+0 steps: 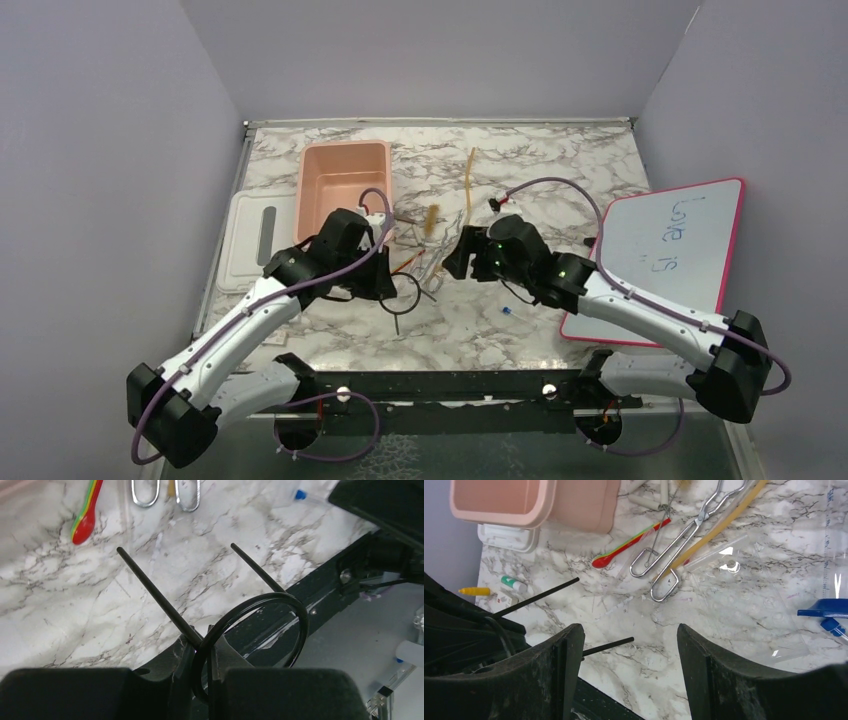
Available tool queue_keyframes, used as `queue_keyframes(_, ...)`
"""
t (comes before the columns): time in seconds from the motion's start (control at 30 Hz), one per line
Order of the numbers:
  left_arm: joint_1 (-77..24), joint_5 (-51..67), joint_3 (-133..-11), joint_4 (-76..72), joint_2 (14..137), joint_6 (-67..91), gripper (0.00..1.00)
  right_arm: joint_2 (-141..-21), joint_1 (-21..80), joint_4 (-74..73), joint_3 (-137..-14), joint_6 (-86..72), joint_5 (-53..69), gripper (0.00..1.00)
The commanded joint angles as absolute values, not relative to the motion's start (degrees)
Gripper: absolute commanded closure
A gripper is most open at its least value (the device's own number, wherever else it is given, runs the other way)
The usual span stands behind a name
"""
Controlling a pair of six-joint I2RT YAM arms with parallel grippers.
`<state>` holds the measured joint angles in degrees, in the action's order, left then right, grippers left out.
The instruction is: Organize the chemistry lab equipment
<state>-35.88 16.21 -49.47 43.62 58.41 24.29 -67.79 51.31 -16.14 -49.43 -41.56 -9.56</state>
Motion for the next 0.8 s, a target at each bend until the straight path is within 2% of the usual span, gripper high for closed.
queue_keyframes(0.0, -36.2, 20.2, -55.9, 42.2, 54.4, 22.8, 1.0, -64.0, 51.4, -17.9, -49.0, -41.3, -13.9, 0.28)
queue_keyframes(0.13, -36.2, 16.1, -62.2, 42.3, 53.4, 22.3, 1.0, -59.6, 51.4, -20.3, -49.7, -42.2, -15.4, 0.28)
queue_keyframes(0.3, -36.2, -2.2, -70.4, 41.9, 52.2, 20.4, 1.0, -53.0, 51.4, -22.2, -49.8, -41.4, -20.7, 0.28)
queue_keyframes(0.47, -36.2, -18.7, -77.7, 41.6, 57.1, 18.5, 1.0, -48.8, 51.4, -23.6, -49.5, -41.4, -23.6, 0.27)
queue_keyframes(0.6, -35.9, -33.8, -77.3, 36.1, 60.7, 17.3, 1.0, -48.1, 51.4, -23.5, -48.3, -42.6, -22.2, 0.27)
queue_keyframes(0.67, -33.8, -35.0, -76.8, 32.9, 63.1, 16.4, 1.0, -48.2, 51.4, -23.5, -47.7, -43.3, -20.3, 0.28)
queue_keyframes(0.77, -25.6, -26.7, -77.3, 31.4, 67.9, 16.7, 1.0, -48.1, 51.4, -23.0, -46.4, -44.5, -18.0, 0.28)
